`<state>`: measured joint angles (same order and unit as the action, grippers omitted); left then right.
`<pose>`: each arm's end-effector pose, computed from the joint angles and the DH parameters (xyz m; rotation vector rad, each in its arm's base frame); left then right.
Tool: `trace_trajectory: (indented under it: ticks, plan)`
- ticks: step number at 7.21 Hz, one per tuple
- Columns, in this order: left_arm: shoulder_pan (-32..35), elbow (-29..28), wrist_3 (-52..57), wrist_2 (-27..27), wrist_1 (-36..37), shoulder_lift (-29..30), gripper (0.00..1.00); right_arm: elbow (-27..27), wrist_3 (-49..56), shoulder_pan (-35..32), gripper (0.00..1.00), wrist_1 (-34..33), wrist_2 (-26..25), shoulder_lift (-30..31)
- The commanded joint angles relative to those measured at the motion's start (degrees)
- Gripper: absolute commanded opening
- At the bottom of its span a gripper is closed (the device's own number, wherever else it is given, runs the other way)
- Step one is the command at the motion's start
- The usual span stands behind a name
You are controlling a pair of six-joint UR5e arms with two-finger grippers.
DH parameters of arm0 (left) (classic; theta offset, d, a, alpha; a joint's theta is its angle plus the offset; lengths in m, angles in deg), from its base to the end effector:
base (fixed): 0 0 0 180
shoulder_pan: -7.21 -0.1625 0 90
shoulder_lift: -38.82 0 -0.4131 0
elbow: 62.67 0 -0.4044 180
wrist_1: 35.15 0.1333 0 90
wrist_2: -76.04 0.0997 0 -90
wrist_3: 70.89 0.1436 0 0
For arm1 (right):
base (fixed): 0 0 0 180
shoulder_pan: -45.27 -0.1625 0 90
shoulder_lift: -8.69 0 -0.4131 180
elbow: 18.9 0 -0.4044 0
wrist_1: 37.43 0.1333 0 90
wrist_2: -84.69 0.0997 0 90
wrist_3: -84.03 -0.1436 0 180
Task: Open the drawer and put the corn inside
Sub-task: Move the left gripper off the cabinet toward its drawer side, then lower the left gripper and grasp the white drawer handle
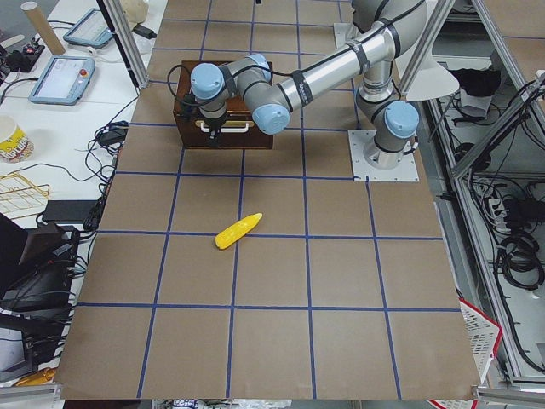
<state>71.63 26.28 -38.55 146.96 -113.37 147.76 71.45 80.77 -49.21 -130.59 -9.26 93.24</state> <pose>0.0981 -0.6223 0.2835 -0.1399 -2.7942 0.0970 0.1648 -0.5233 0.3852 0.0351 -3.0689 -0.0634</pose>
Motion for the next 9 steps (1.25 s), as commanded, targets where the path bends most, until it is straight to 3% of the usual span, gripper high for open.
trace_trajectory:
  ticks: [1,9]
  plan:
    - [0.0,0.35,-0.53,-0.69,-0.53,1.44,1.0,0.0,0.0,0.0,1.0,0.08,0.0,0.0]
    - [-1.59,1.57,-5.54,-2.71,-3.17,3.56,1.0,0.0,0.0,0.0,1.0,-0.01,0.0,0.0]
